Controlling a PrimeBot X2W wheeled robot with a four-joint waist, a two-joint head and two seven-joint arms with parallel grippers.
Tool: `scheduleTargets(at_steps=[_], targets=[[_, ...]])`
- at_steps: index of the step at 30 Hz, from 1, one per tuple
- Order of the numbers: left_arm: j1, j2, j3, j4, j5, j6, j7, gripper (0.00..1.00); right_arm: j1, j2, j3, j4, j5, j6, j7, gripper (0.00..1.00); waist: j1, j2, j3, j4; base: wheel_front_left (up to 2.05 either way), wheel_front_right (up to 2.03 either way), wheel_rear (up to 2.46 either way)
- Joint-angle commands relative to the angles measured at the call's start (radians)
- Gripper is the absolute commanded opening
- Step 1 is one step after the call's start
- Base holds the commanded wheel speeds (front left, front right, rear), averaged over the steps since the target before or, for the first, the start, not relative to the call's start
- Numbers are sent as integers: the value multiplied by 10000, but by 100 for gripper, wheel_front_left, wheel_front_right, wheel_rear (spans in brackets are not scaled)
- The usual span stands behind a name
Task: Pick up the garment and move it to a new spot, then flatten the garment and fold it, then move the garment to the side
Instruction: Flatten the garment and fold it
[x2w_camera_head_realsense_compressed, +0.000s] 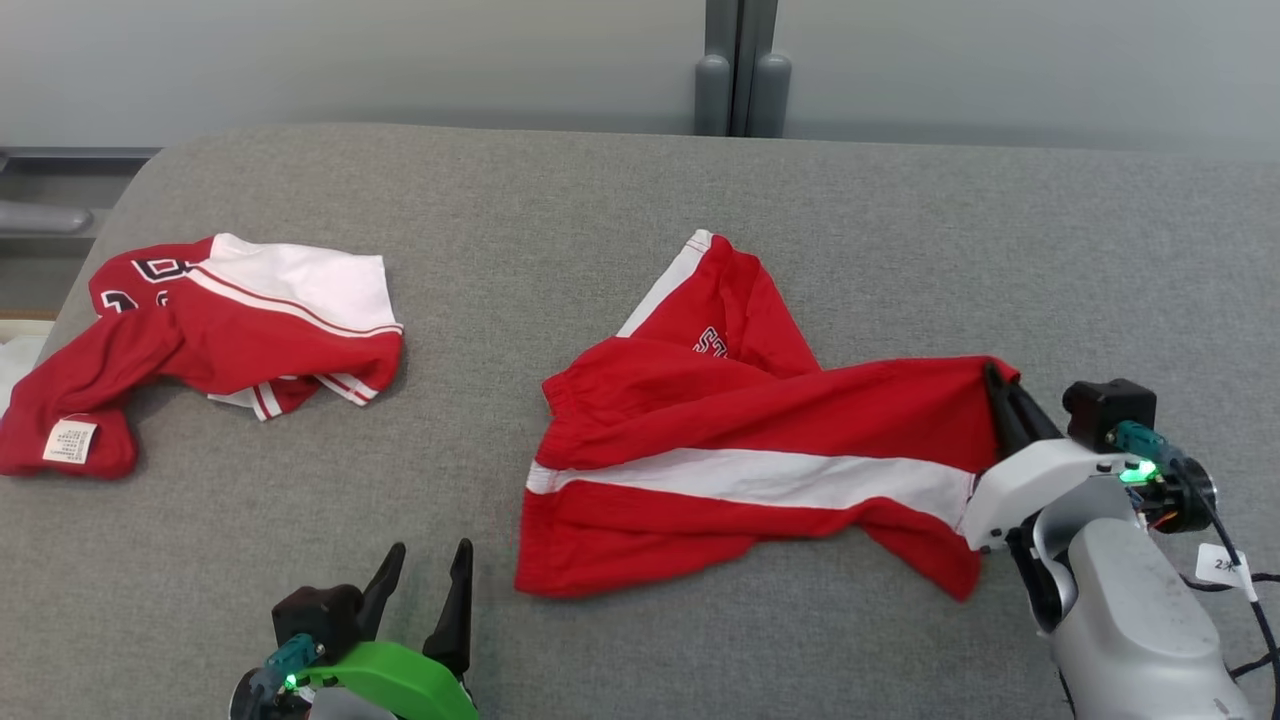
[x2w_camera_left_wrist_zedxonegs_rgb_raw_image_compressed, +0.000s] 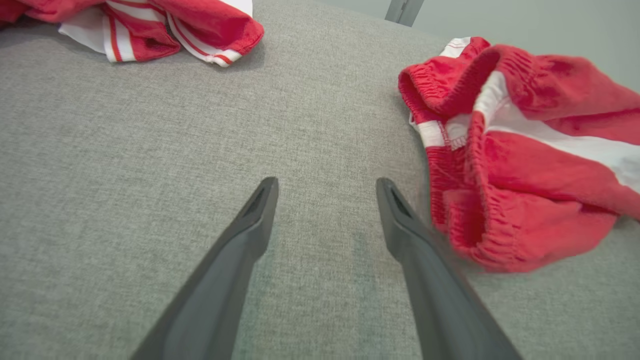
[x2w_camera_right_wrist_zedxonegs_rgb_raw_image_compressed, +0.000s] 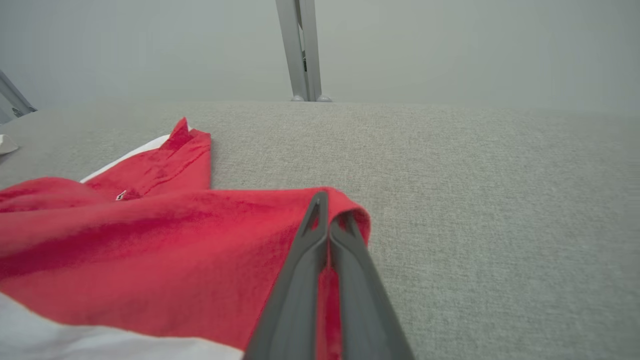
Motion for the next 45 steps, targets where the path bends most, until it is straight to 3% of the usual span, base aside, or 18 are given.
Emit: scheduleTargets(at_steps=[1,2,8,16,26,32,36,45], targets=[[-148,99,-48,47,-118,-48,-2,100,-183,-43,-308,114,-353,-15,-48,45,0,-1,-4,17,0,0,0],[-136,107,-87,62,-130,-48,-2,100,-228,-50,-510,176,-644,-15,-47,100,0,-1,-56,6,0,0,0],[53,112,168,28,149,-48,-2,100,426,-36,-1079,-1022,-1460,-15,-47,100,0,-1,-547,-246,0,0,0],[602,-189,1404,-667,1576,-48,-2,100,2434,-37,-386,-3484,-799,-15,-47,100,0,-1,-1116,-894,0,0,0],[1548,-702,2454,-1523,2638,-48,-2,100,4080,-41,-19,-3586,-138,-15,-47,100,0,-1,-1344,-1407,0,0,0],[1655,-790,2100,-1499,2233,-47,-2,100,4124,-37,237,-3438,-129,-15,-47,100,0,-1,-1287,-1413,0,0,0],[1141,-800,1191,-1255,1429,-47,-2,100,3948,-37,466,-3324,-59,-15,-47,100,0,-1,-1135,-1370,0,0,0],[150,-369,48,-460,199,-47,-2,100,3582,-42,937,-3236,74,-15,-47,100,0,-1,-568,-1491,0,0,0]])
